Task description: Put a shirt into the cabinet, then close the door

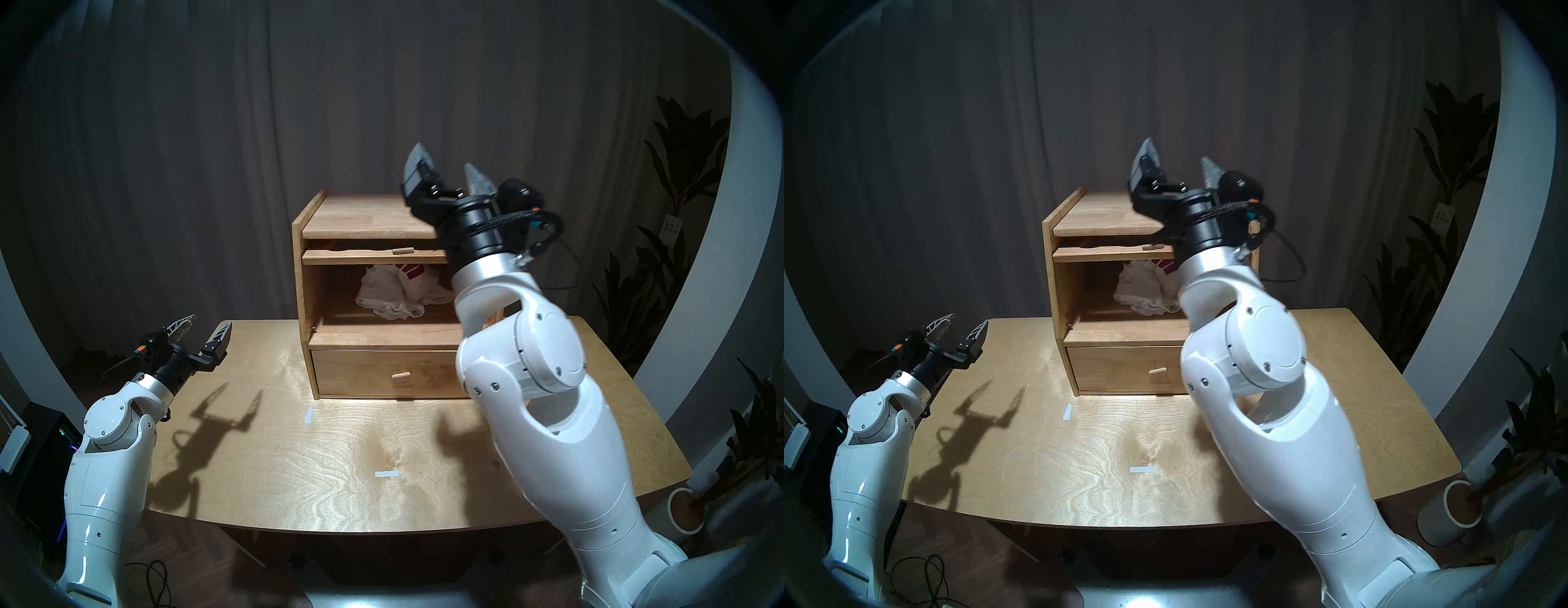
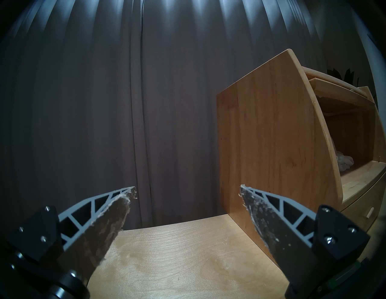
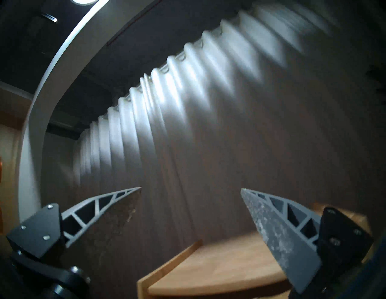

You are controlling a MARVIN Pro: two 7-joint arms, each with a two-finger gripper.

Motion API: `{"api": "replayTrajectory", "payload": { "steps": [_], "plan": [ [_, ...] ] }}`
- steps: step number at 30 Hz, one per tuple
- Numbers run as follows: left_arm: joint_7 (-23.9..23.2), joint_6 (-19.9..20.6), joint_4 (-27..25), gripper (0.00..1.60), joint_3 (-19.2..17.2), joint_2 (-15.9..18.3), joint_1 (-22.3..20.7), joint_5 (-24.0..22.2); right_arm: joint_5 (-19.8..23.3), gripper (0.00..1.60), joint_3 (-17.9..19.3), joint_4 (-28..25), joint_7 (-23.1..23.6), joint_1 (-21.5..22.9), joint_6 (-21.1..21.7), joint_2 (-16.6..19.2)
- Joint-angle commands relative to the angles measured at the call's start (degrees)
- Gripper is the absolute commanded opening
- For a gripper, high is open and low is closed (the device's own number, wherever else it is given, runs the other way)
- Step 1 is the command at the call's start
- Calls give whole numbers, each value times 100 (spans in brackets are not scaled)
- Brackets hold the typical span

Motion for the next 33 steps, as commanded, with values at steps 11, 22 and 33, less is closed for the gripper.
{"api": "replayTrajectory", "payload": {
  "steps": [11, 22, 33],
  "plan": [
    [-11, -27, -91, 160, -10, 29, -81, -5, -1007, 160, 1816, -469, -1727, -529, 90, 1000],
    [-13, -31, -107, 160, -10, 32, -88, -5, -1050, 160, 2955, 698, -2617, -1040, 654, 1618],
    [-15, -35, -123, 160, -10, 34, -91, -5, -96, 160, 3523, 2031, -1765, -838, 1114, 2051]
  ]
}}
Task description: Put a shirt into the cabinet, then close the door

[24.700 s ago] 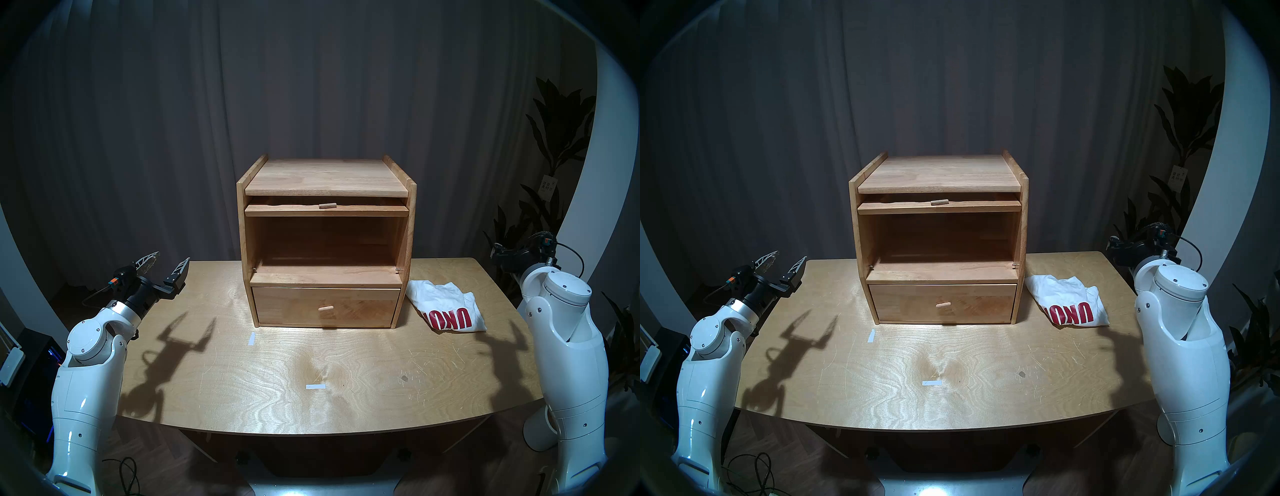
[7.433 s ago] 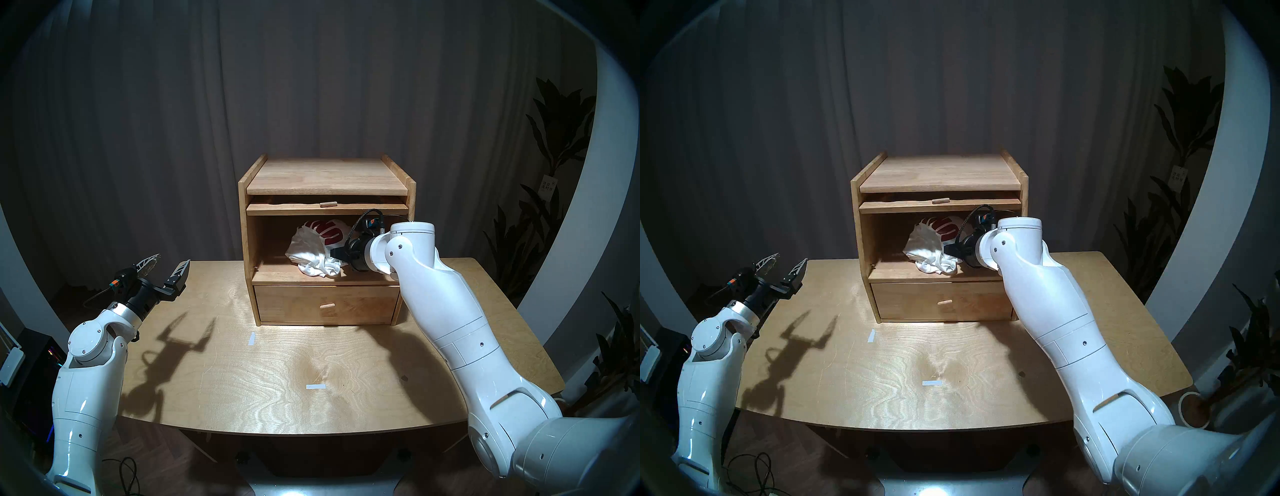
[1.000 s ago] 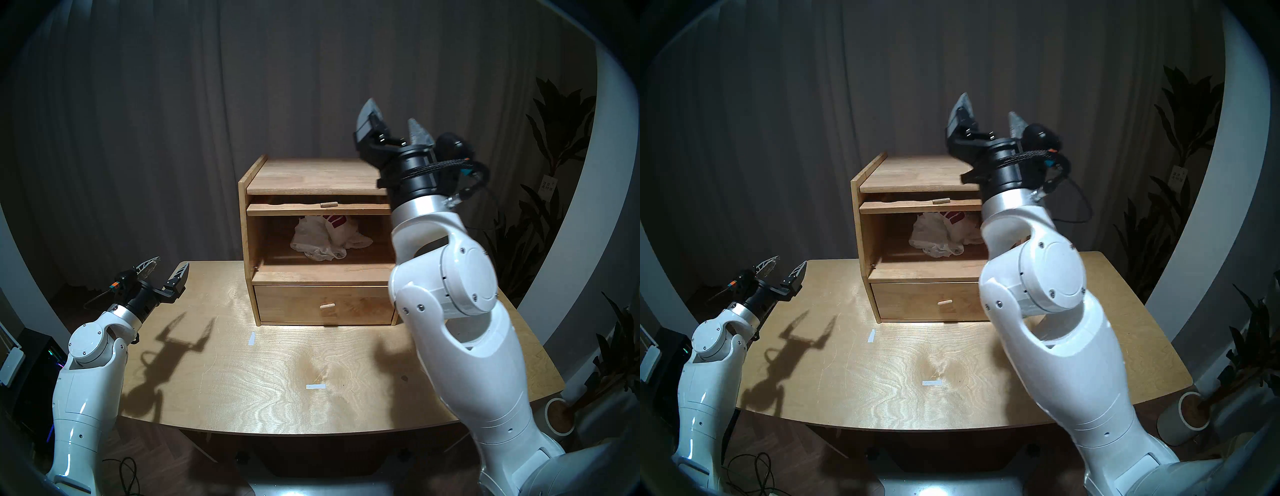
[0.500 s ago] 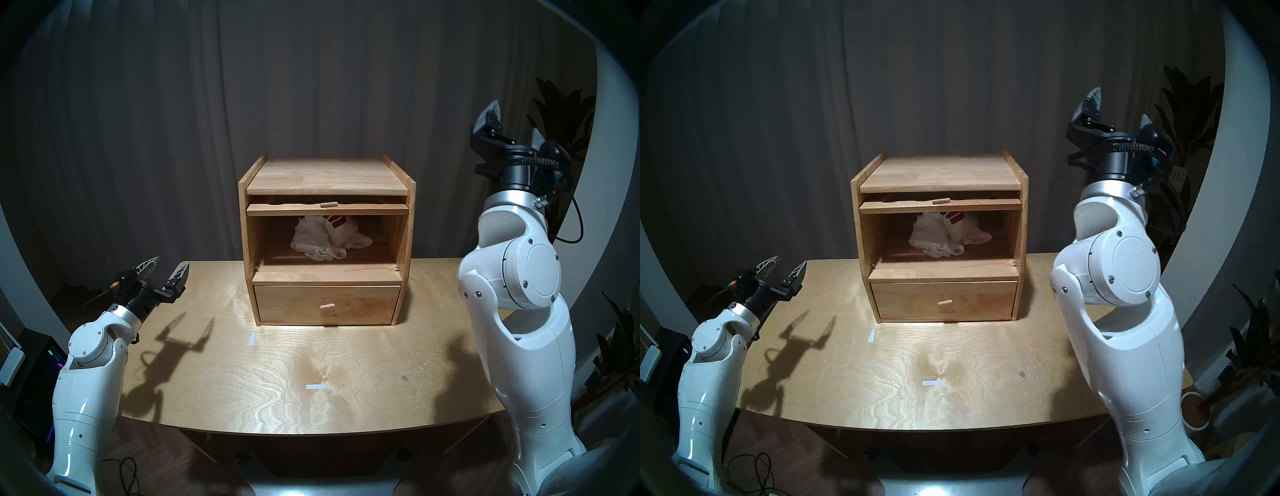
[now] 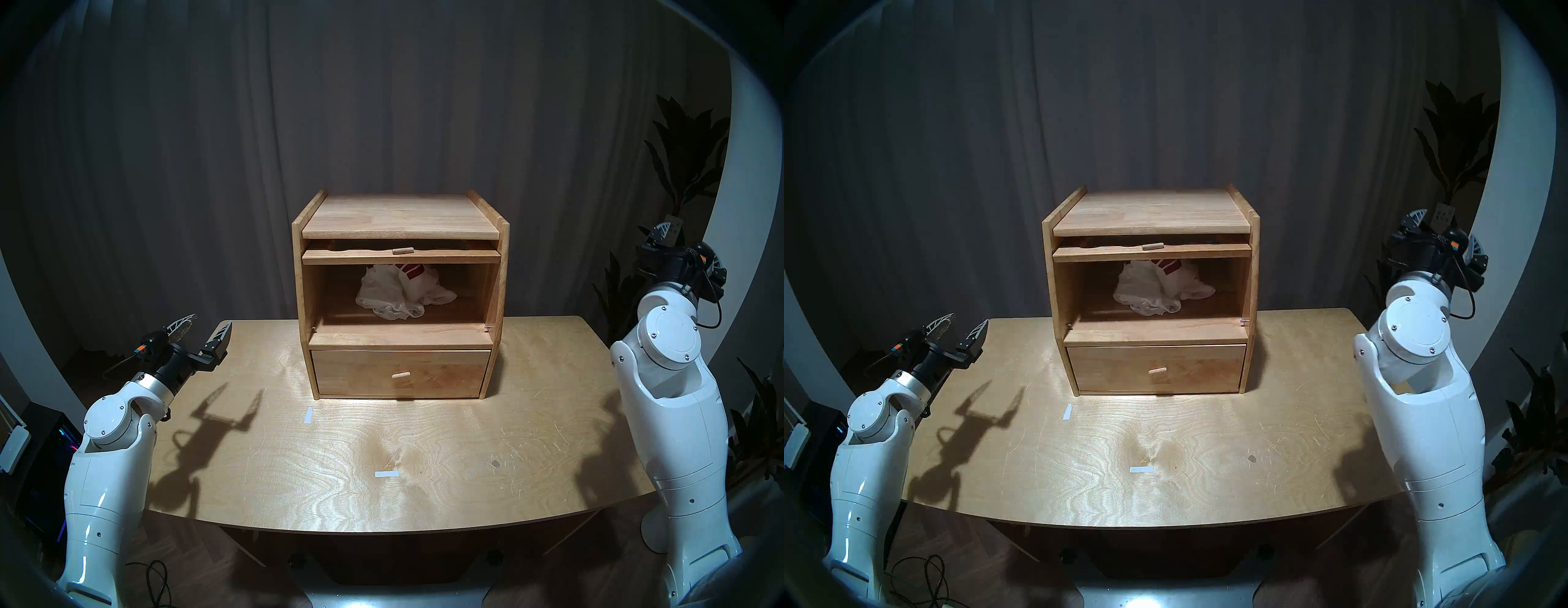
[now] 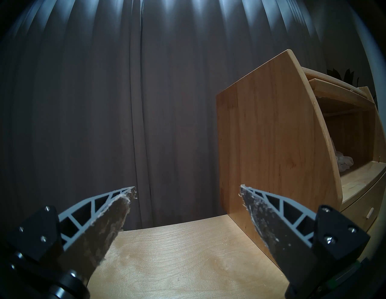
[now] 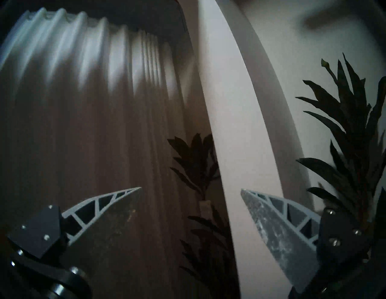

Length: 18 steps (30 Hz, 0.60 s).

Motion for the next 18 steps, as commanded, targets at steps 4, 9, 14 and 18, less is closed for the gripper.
{"api": "replayTrajectory", "payload": {
  "steps": [4, 9, 14, 18],
  "plan": [
    [-13, -32, -112, 160, -13, 32, -85, -5, 754, 160, 32, 1092, 986, 480, 314, 528],
    [-13, -32, -112, 160, -13, 32, -85, -5, 1068, 160, -328, 1505, 1445, 837, 412, 645],
    [-13, -33, -117, 160, -13, 33, -86, -6, 1403, 160, -703, 1613, 2011, 1123, 568, 761],
    [-14, -36, -127, 160, -14, 34, -87, -5, 1707, 160, -1046, 1538, 2543, 1361, 766, 913]
  ]
}}
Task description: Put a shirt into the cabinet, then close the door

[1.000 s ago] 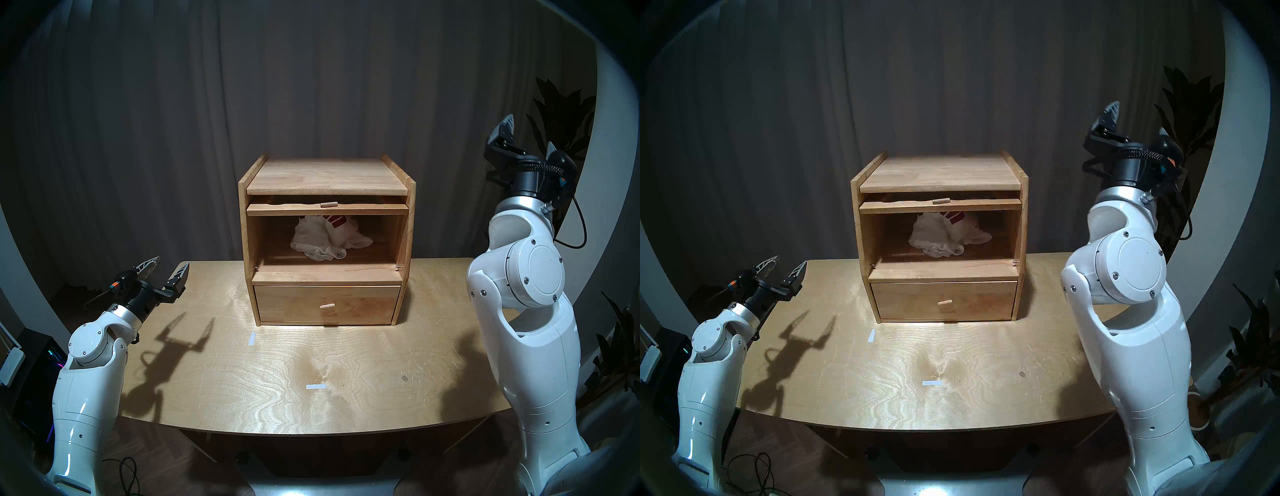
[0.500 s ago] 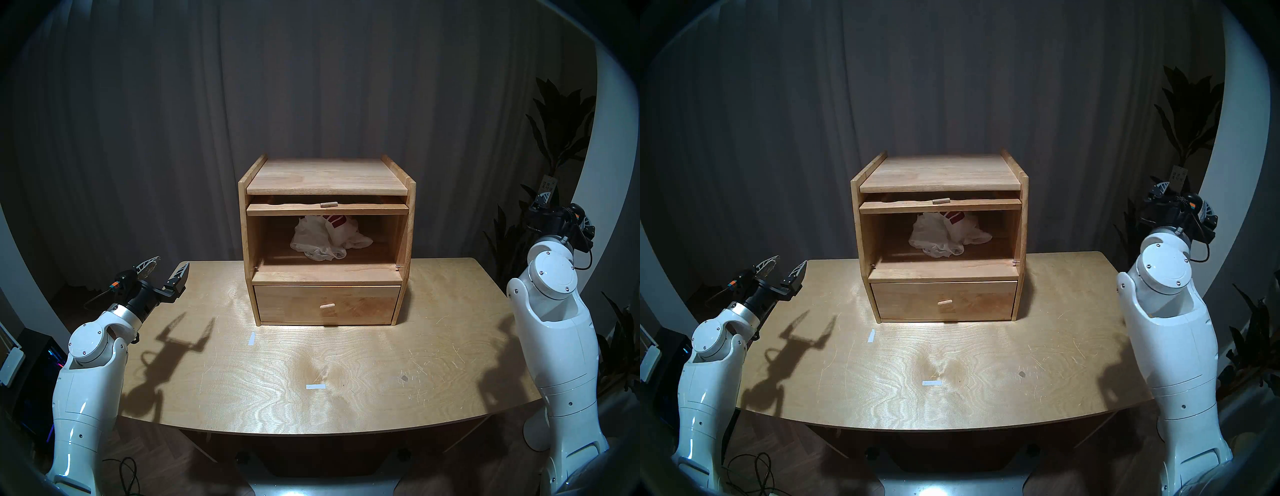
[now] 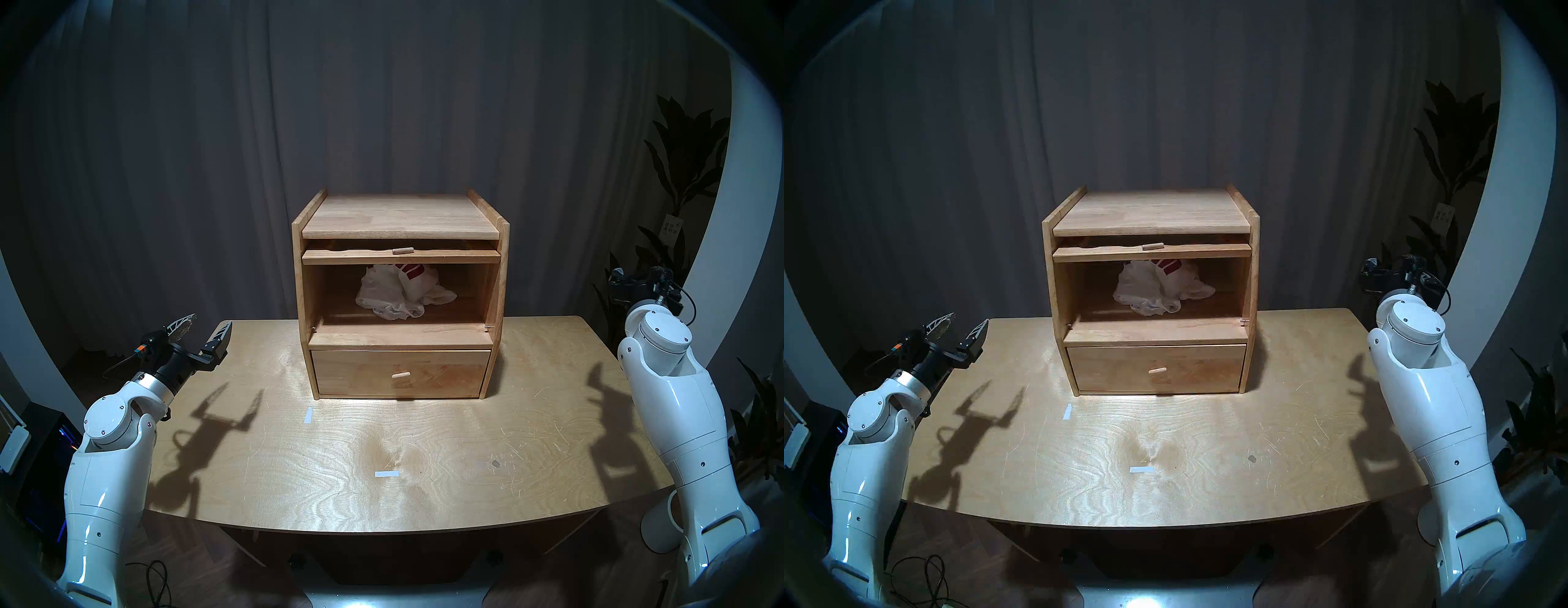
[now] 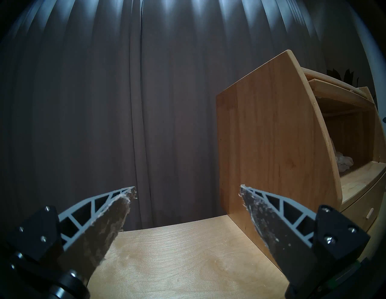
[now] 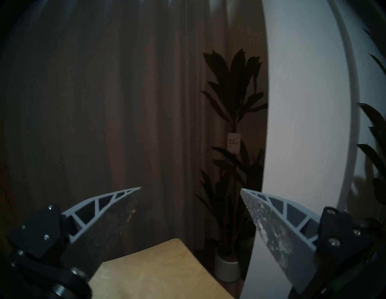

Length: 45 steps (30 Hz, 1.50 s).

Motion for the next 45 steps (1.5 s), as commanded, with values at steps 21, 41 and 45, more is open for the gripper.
{"api": "replayTrajectory", "payload": {
  "steps": [21, 41, 45],
  "plan": [
    [0, -34, -188, 160, -26, 32, -61, 6, 582, 160, -33, 78, 2312, -182, -549, 502],
    [4, -32, -195, 160, -27, 31, -57, 7, -194, 160, -691, 1754, 2449, 945, -2109, -193],
    [-58, -77, -249, 160, -97, 76, 12, -14, -239, 160, -721, 1864, 2480, 999, -2264, -216]
  ]
}}
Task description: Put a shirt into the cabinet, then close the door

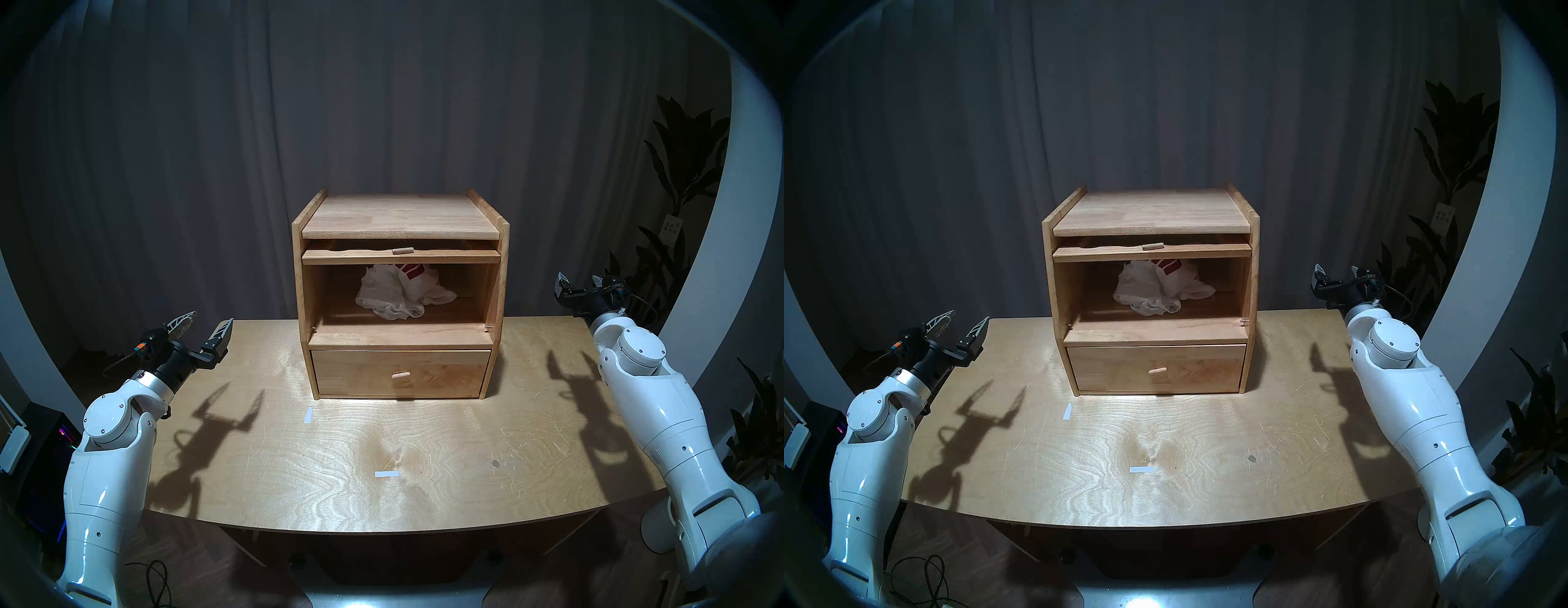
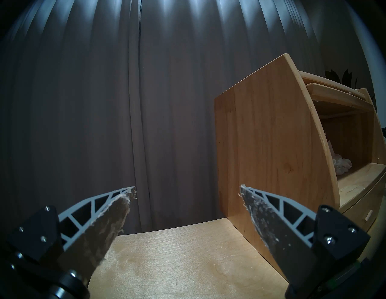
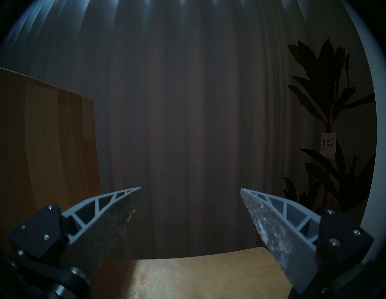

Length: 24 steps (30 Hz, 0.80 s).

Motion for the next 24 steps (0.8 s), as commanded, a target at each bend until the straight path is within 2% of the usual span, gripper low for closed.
{"api": "replayTrajectory", "payload": {
  "steps": [1, 2, 4, 5, 8, 9, 14, 15, 17, 18, 24],
  "plan": [
    [-105, -100, -233, 160, -139, 120, 113, 5, -129, 160, 7, 76, 30, 369, -423, -87],
    [-231, -170, -281, 160, -180, 169, 225, -9, -133, 160, 4, 86, 34, 374, -438, -90],
    [-471, -622, -426, 160, -273, 223, 589, 140, -135, 160, 5, 88, 39, 374, -433, -89],
    [-572, -622, -473, 160, -345, 173, 659, 312, -132, 160, 8, 81, 41, 369, -413, -86],
    [-863, -802, -483, 160, -545, 104, 897, 318, -152, 160, 13, 104, 55, 379, -445, -100],
    [-983, -868, -457, 160, -652, 34, 858, 359, -159, 160, 16, 110, 60, 381, -454, -105],
    [-1241, -1283, -979, 160, -1033, 81, 1287, 169, -190, 160, 28, 138, 79, 393, -503, -128],
    [-1304, -1433, -1059, 160, -1085, 51, 1258, 279, -196, 160, 32, 141, 84, 393, -505, -132],
    [-1391, -1465, -1078, 160, -1108, 47, 1200, 339, -200, 160, 36, 142, 88, 393, -505, -135],
    [-1375, -1651, -1236, 160, -1167, -77, 1046, 489, -202, 160, 39, 136, 93, 387, -477, -133],
    [-1585, -2218, -1702, 160, -1135, -291, 1109, 686, -224, 160, 49, 147, 115, 381, -452, -143]
  ]
}}
